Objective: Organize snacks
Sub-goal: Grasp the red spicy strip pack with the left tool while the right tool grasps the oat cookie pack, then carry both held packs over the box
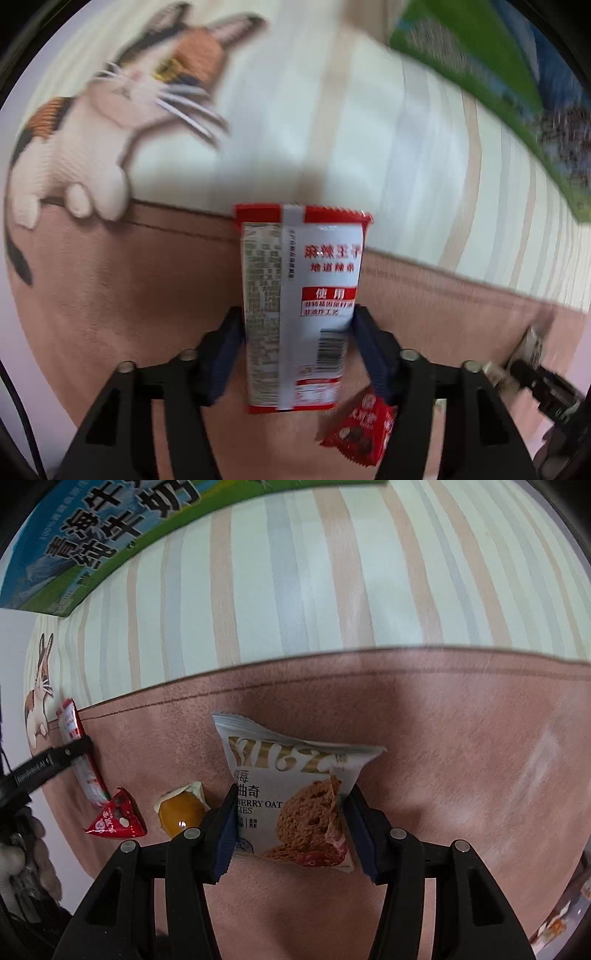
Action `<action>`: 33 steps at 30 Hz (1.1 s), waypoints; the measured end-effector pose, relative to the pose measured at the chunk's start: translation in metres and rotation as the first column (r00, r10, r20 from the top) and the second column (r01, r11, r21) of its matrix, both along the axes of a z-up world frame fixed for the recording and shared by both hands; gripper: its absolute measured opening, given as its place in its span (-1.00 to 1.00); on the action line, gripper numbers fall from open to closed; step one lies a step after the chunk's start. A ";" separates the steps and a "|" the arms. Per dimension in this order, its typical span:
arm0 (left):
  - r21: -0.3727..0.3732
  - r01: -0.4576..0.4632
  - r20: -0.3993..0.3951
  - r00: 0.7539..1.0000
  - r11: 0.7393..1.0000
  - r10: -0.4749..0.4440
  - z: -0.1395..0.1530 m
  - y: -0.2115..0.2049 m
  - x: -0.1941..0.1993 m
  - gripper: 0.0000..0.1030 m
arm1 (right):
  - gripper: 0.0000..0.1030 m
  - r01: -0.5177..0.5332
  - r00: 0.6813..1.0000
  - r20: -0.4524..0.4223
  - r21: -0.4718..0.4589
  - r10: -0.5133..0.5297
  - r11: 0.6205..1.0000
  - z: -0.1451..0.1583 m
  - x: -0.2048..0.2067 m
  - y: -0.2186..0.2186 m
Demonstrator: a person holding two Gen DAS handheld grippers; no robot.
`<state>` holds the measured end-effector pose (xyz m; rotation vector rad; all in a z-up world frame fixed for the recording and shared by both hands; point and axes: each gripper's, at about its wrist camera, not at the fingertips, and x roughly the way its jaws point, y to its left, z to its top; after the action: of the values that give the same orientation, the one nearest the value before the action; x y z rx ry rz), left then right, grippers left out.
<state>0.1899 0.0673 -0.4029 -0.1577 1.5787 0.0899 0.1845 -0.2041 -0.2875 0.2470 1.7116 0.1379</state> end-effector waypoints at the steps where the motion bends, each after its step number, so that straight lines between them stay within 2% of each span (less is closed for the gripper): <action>1: 0.016 0.027 -0.005 1.000 1.000 -0.027 -0.003 -0.005 0.000 0.20 | 0.21 0.002 1.000 -0.010 0.004 -0.002 1.000 -0.002 -0.001 0.001; 3: 0.041 0.061 -0.004 0.998 0.997 -0.061 -0.008 -0.013 0.002 0.20 | 0.26 -0.003 1.000 -0.016 0.006 0.003 1.000 -0.005 -0.004 0.004; 5: 0.041 0.057 0.006 0.998 0.998 -0.057 -0.008 -0.016 0.003 0.20 | 0.28 -0.007 1.000 -0.023 0.002 0.007 1.000 -0.007 -0.005 0.005; 8: 0.032 0.042 0.023 0.999 0.999 -0.042 -0.004 -0.010 -0.006 0.03 | 0.28 -0.002 1.000 -0.031 0.001 0.002 1.000 -0.010 -0.006 0.007; 9: 0.029 0.037 0.029 0.999 0.999 -0.038 0.004 0.005 -0.013 0.00 | 0.28 0.005 0.999 -0.031 0.004 -0.005 1.000 -0.012 -0.006 0.006; 11: 0.032 0.041 0.036 0.998 0.999 -0.042 0.007 0.005 -0.015 -0.08 | 0.25 0.024 0.999 -0.027 0.013 -0.023 1.000 -0.015 -0.005 0.005; 12: 0.029 0.041 0.039 0.998 0.999 -0.042 0.010 0.008 -0.017 -0.11 | 0.10 0.028 0.999 -0.021 0.009 -0.028 1.000 -0.016 -0.006 0.003; 13: 0.026 0.043 0.042 0.998 0.999 -0.044 0.013 0.000 -0.017 -0.11 | 0.05 0.019 1.000 -0.011 -0.008 -0.019 1.000 -0.015 -0.007 0.002; 17: 0.014 0.045 0.056 0.997 0.999 -0.045 0.039 0.015 0.000 -0.13 | -0.01 0.010 1.000 0.013 -0.002 -0.009 1.000 -0.009 -0.009 0.000; 18: 0.015 0.045 0.064 0.997 0.999 -0.046 0.054 0.006 -0.002 -0.13 | -0.01 0.009 1.000 0.020 0.006 -0.009 1.000 -0.007 -0.010 -0.001; 20: 0.011 0.054 0.081 0.995 0.998 -0.055 0.067 0.006 -0.007 -0.13 | -0.02 0.008 0.999 0.031 0.022 -0.008 1.000 0.000 -0.016 0.006; 23: -0.003 0.060 0.116 0.991 0.998 -0.059 0.090 0.006 -0.010 -0.13 | -0.02 -0.004 0.998 0.060 0.048 0.001 0.999 0.014 -0.017 -0.001; 26: -0.039 0.072 0.168 0.984 0.997 -0.065 0.124 0.001 -0.010 -0.13 | -0.02 -0.016 0.995 0.100 0.082 0.007 0.997 0.039 -0.015 -0.007; 29: -0.071 0.106 0.224 0.971 0.992 -0.087 0.161 -0.007 -0.010 -0.13 | -0.02 -0.027 0.989 0.150 0.137 0.006 0.990 0.078 -0.005 -0.007; 33: -0.113 0.175 0.310 0.941 0.978 -0.132 0.216 -0.024 -0.008 -0.13 | -0.02 -0.061 0.970 0.245 0.201 0.011 0.978 0.135 0.003 -0.008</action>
<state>0.1814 0.0437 -0.1867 -0.1483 1.2860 -0.1615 0.1879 -0.2120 -0.1526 0.3395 1.4586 0.3612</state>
